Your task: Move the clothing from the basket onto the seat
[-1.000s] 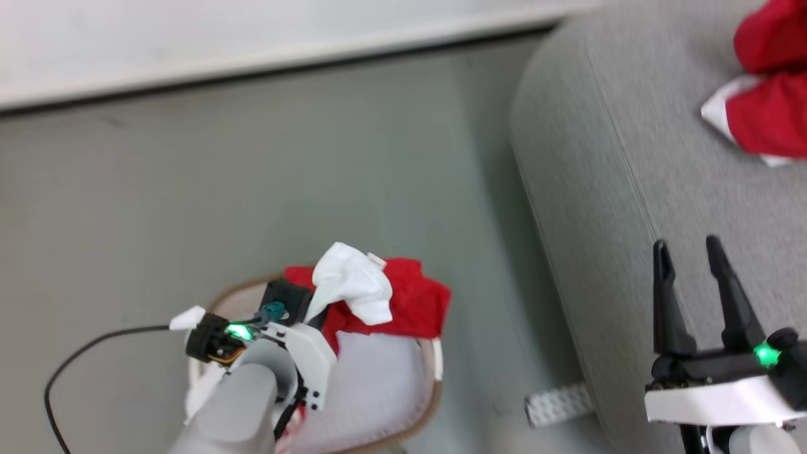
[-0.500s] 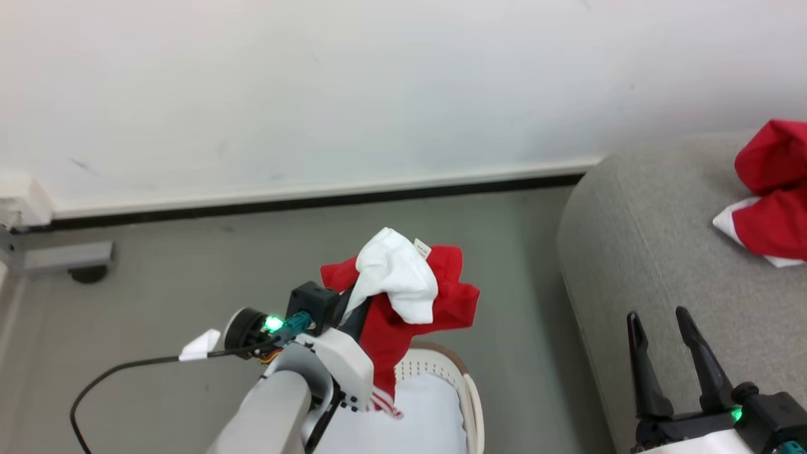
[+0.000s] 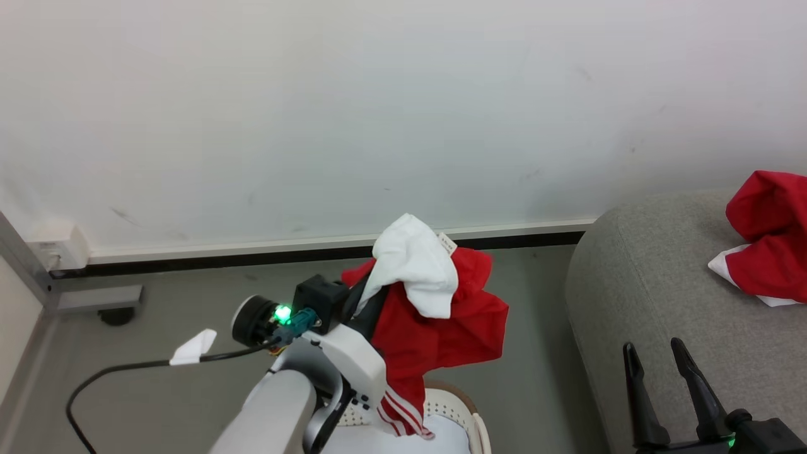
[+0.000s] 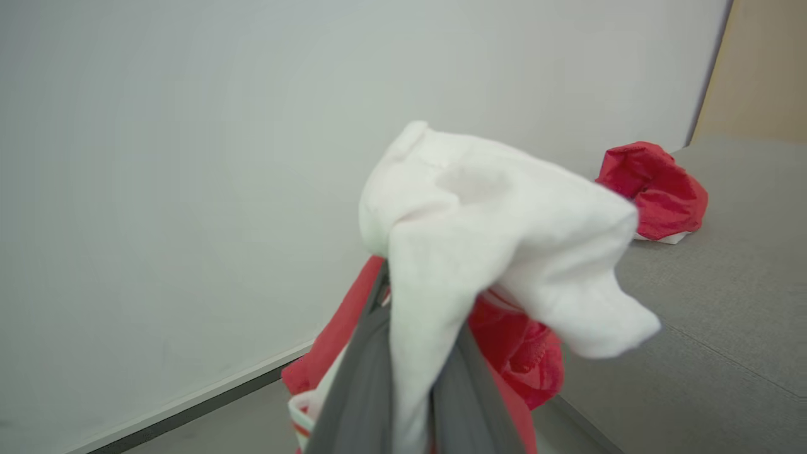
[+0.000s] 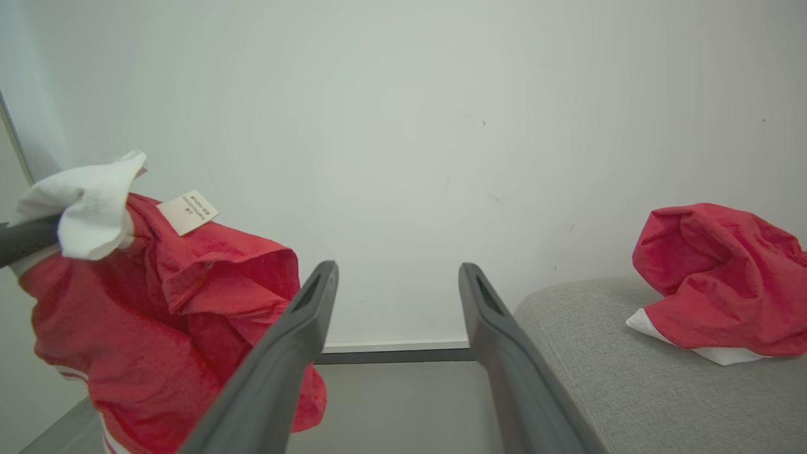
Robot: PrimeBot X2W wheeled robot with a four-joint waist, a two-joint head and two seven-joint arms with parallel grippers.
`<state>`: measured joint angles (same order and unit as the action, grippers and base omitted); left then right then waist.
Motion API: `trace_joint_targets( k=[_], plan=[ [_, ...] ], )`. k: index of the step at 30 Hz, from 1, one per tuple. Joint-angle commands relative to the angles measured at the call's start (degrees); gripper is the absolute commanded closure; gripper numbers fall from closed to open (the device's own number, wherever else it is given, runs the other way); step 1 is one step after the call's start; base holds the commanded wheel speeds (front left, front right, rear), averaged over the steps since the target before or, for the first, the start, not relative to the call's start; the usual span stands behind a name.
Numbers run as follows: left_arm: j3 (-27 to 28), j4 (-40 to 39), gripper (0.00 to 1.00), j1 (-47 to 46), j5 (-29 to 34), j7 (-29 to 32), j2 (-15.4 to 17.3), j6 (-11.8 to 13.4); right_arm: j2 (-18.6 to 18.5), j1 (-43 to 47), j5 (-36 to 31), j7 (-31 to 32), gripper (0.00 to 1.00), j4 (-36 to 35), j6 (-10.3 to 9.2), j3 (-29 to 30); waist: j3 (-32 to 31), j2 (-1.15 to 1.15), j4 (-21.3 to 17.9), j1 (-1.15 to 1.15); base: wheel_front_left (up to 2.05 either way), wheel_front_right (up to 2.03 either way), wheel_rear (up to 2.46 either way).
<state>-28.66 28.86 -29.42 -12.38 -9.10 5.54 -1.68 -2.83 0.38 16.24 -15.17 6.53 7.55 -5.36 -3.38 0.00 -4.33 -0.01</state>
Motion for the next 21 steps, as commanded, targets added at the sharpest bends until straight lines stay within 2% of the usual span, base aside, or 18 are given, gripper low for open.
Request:
trace_joint_targets(
  k=[1,8,14,21],
  plan=[
    [-0.02,-2.0,1.0,0.95,-0.63,0.46,0.69,0.33,-0.13,0.8,-0.09,0.03,0.0,-0.14,-0.13,-0.23,-0.23,0.0,-0.03,0.01,0.0,0.0,0.0],
    [-0.42,-10.71,1.0,3.36,-1.16,4.54,2.22,1.18,-0.14,0.61,-1.47,0.03,0.0,-0.61,-0.13,-2.35,-0.34,0.0,-0.13,0.01,0.0,0.0,0.0],
    [-0.69,-14.48,1.0,4.71,-1.4,6.37,3.07,1.7,-0.13,-1.36,-3.91,0.03,0.0,-1.21,-0.13,-4.85,-0.11,0.0,-0.25,0.01,0.0,0.0,0.0],
    [-1.99,-18.28,1.0,5.87,-1.44,8.42,3.04,1.73,-0.37,-5.93,-8.19,0.03,0.0,-0.47,-0.13,-11.2,0.16,0.0,-0.32,0.01,0.0,0.0,0.0]
  ],
)
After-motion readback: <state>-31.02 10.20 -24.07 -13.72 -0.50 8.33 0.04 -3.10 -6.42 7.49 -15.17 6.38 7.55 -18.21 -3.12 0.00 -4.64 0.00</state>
